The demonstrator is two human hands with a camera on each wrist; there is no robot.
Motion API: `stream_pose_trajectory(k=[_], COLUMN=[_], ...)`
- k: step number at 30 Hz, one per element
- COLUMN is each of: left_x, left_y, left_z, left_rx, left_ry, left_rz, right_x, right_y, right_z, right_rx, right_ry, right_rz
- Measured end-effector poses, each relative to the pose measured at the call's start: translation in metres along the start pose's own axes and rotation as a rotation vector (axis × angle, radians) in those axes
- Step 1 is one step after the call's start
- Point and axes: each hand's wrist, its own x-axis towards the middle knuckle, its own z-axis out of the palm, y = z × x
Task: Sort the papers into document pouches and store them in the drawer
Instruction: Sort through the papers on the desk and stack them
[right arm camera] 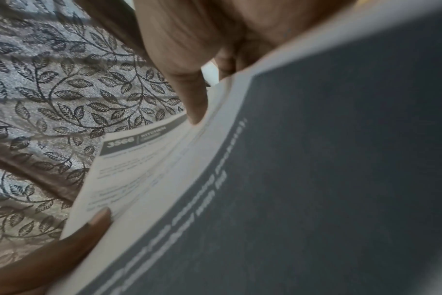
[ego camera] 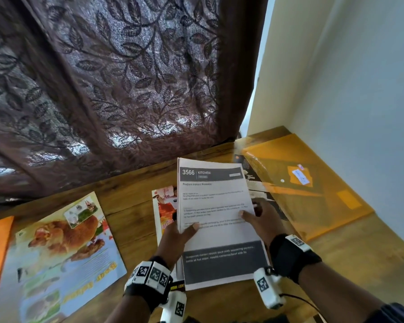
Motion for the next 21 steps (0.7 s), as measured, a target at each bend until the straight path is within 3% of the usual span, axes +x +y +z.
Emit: stream_pose_trajectory(k=[3,6,8,16,21], left_x=[-0.01,-0.015,-0.018,-0.024,-0.035], left_y=[0.013,0.02,0.024,0.062,0.087], left_z=[0.001,0.005,0.007,-0.006,-0.02], left_rx=[-0.088,-0.127,-0.158,-0.167,-0.227], left_ry=[-0.029,-0.018,0.016,0.133,0.217], left_rz=[0.008,0.032,0.05,0.238,0.402], right_x=[-0.003,-0.009,-0.011,-0.016,-0.018], right_y=[-0.015,-0.035,-0.04,-0.075,-0.097], right_z=[-0.009,-0.018,-0.017,-0.007,0.001], right_rx=[0.252,0.511,0.492,0.406,0.401], right_ry=[0.032,-0.199,-0.246,-0.148,-0.234], right_rz=[-0.006,0.01,-0.044,-0.314,-0.414])
